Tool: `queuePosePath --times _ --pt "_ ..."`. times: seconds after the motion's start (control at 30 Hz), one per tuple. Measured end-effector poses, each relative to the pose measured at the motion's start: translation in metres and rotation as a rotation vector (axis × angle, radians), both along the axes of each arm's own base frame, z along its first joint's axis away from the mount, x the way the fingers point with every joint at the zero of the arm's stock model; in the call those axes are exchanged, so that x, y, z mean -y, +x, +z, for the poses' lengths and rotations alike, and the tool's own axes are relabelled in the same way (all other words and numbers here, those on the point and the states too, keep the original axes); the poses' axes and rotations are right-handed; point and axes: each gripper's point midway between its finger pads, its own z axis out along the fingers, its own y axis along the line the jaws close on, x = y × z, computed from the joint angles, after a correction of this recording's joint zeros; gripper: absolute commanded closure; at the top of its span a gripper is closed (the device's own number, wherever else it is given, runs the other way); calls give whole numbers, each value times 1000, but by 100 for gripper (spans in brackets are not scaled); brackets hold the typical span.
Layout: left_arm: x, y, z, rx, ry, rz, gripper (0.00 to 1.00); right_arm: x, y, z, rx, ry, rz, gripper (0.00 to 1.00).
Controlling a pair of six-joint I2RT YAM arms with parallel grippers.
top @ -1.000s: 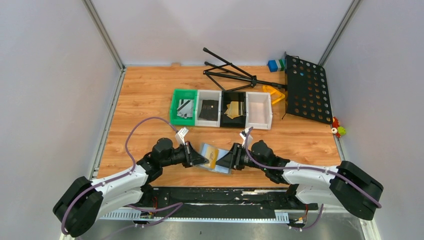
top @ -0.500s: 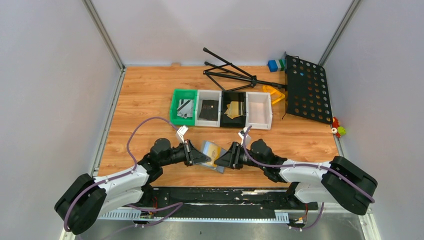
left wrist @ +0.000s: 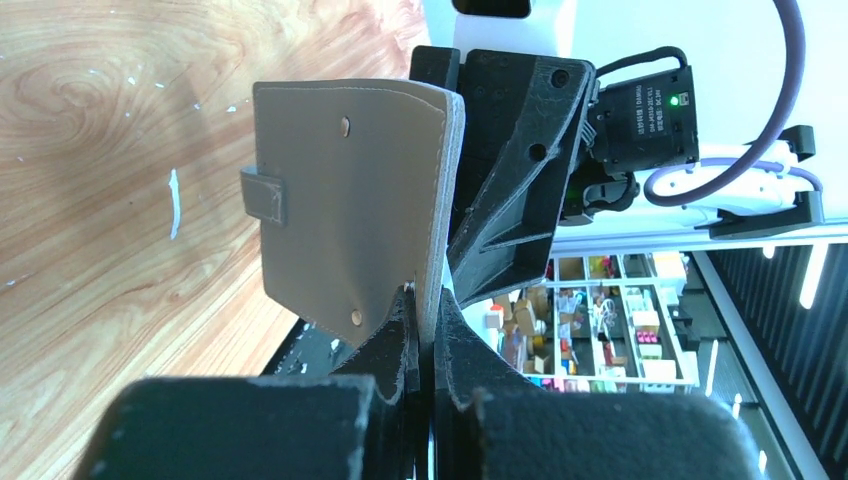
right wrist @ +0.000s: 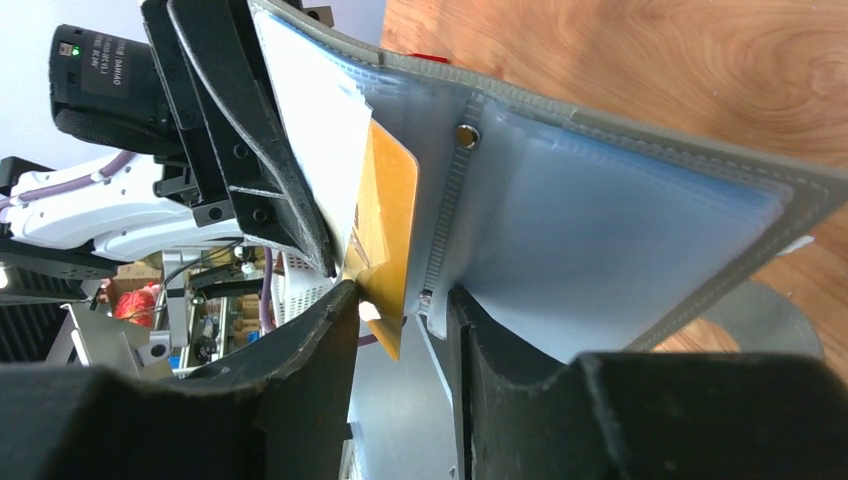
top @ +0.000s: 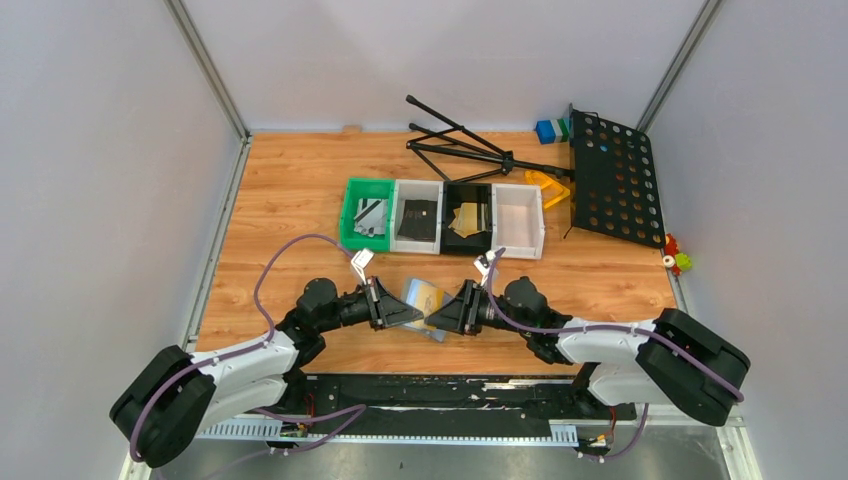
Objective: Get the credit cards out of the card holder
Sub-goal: Remove the credit card from the card holder, then place the credit card in the storage box.
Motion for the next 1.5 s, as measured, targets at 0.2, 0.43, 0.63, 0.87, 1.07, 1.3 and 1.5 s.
queuePosePath --times 0.2,0.43,0.63,0.87,1.07,1.3,1.5 --pt "0 0 2 0 -14 0 100 1 -1 8 6 50 -5 78" --pt "1 -2 8 5 -35 -11 100 2 -1 22 42 89 -7 98" --pt "0 0 10 -5 -46 -7 84 3 0 31 64 112 -11 100" --pt "-11 9 16 5 -51 42 85 13 2 36 78 118 -46 100" --pt "-29 21 1 18 59 144 92 29 7 12 62 8 -96 100" --pt "-49 27 -34 15 310 197 100 49 15 -3 111 -166 -157 100" --pt "-67 22 -68 -13 470 209 100 57 28 1 196 -265 -189 100"
